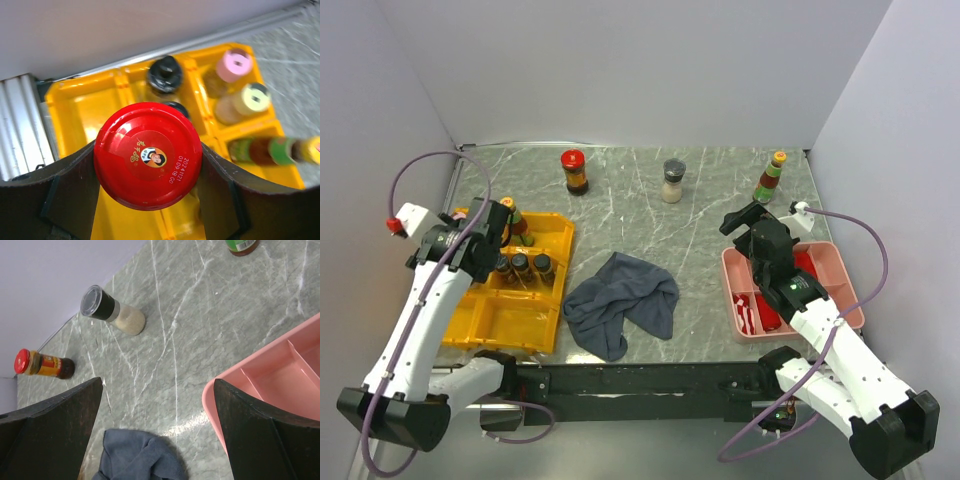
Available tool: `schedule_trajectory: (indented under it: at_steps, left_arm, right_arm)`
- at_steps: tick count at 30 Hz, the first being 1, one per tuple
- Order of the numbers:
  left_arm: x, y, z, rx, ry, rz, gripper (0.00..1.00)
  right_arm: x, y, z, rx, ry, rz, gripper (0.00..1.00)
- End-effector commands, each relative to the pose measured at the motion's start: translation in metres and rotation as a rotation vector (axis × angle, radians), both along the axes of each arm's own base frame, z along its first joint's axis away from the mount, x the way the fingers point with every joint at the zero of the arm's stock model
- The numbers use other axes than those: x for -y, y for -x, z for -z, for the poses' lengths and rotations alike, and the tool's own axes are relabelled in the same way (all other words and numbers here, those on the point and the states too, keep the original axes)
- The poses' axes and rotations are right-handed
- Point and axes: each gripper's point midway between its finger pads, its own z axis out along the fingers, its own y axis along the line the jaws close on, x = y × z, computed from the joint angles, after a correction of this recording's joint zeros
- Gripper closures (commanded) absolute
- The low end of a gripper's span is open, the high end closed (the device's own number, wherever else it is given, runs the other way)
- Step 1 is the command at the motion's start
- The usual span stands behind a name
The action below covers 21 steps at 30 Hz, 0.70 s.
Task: Organize the condiment bottles
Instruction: Place the bottle in the storage box.
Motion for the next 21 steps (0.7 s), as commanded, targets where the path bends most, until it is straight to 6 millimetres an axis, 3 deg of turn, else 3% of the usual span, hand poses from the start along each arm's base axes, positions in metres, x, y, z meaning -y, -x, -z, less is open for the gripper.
schedule_trajectory:
  at_steps: [1,8,21]
  left_arm:
    - [-0.025,0.016,-0.015,0.039,-0.058,-0.087,0.99]
    - [-0.039,0.032,-0.008,0.053,-0.038,-0.171,0.99]
    - [-0.056,0.051,0.039,0.027,0.018,-0.365,0.99]
  right_arm:
    - [0.001,-0.003,-0.014,0.046,-0.010,0.009,0.00]
    - [0.001,-0.003,-0.013,0.043,-0.006,0.006,0.00]
    - [0.001,-0.005,-0.011,0.034,0.005,0.005,0.00]
